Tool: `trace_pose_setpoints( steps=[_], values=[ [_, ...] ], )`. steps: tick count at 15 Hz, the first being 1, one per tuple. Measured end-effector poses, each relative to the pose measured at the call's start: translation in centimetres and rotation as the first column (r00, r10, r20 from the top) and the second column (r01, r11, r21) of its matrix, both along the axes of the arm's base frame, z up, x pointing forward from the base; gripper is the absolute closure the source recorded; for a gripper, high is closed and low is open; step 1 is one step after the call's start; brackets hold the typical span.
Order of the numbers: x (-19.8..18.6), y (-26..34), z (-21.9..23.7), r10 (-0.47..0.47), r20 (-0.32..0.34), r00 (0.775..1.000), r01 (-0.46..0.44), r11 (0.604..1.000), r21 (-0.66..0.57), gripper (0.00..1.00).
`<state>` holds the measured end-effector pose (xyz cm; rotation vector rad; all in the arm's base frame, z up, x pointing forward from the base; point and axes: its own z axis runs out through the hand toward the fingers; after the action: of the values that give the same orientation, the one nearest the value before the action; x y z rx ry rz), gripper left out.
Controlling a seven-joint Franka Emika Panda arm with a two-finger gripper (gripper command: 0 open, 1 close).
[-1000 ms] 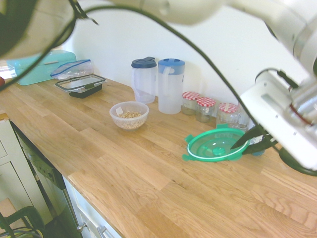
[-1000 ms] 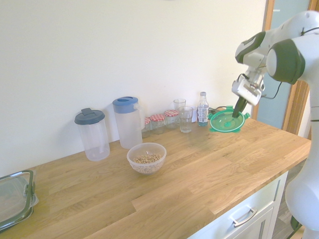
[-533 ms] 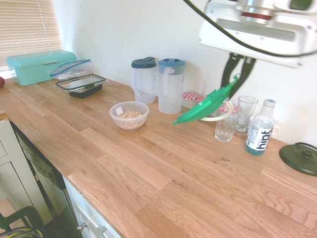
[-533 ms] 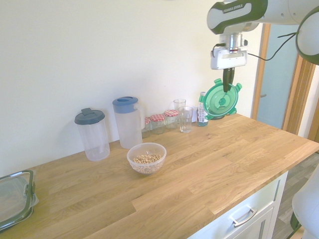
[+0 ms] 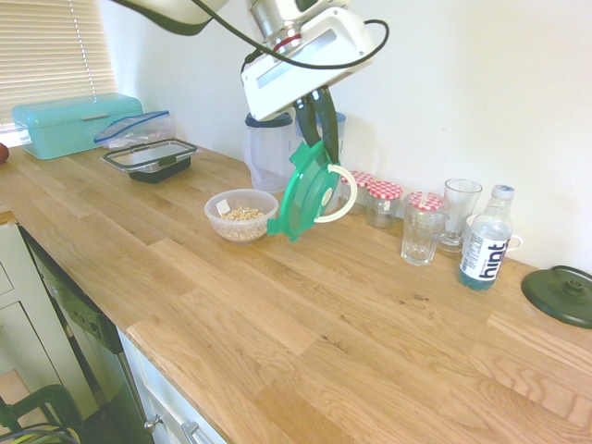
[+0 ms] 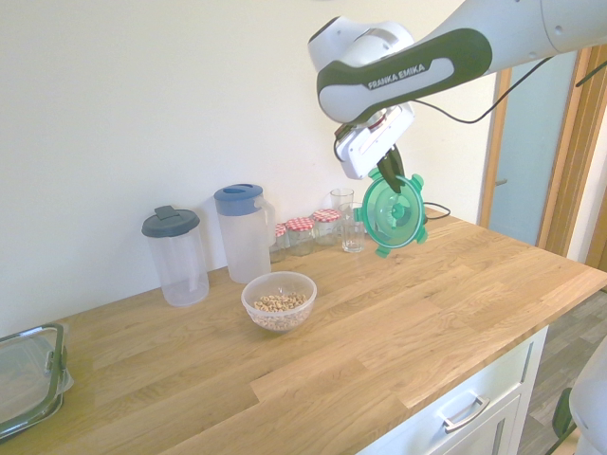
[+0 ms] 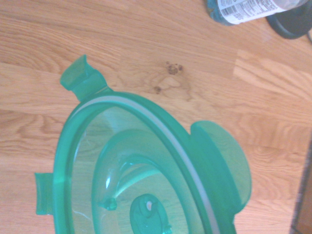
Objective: Cover the lid of food container
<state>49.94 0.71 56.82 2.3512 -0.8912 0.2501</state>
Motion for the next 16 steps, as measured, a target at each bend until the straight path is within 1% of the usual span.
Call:
trace_pose_setpoints(
  steps=[2, 4, 6, 8, 9, 11, 13, 14, 16],
  values=[
    [-0.2, 3.6, -0.6, 0.003, 0.023, 1.0, 0.0, 0.992, -0.126, 1.0],
    [-0.6, 7.5, -1.7, 0.004, 0.042, 0.999, 0.006, 0.968, -0.252, 1.0],
    [-0.9, 11.2, -3.3, 0.009, 0.054, 0.998, 0.012, 0.927, -0.376, 1.0],
    [-0.5, 14.4, -4.9, 0.003, 0.063, 0.998, 0.029, 0.866, -0.499, 1.0],
    [-0.2, 15.9, -5.7, -0.006, 0.064, 0.998, 0.039, 0.841, -0.539, 1.0],
    [0.9, 19.2, -7.1, -0.023, 0.073, 0.997, 0.06, 0.822, -0.566, 1.0],
    [2.2, 21.9, -8.2, -0.033, 0.085, 0.996, 0.075, 0.821, -0.566, 1.0],
    [3.0, 22.8, -8.5, -0.04, 0.102, 0.994, 0.092, 0.817, -0.57, 1.0],
    [4.3, 24.0, -9.1, -0.064, 0.142, 0.988, 0.136, 0.795, -0.592, 1.0]
  ],
)
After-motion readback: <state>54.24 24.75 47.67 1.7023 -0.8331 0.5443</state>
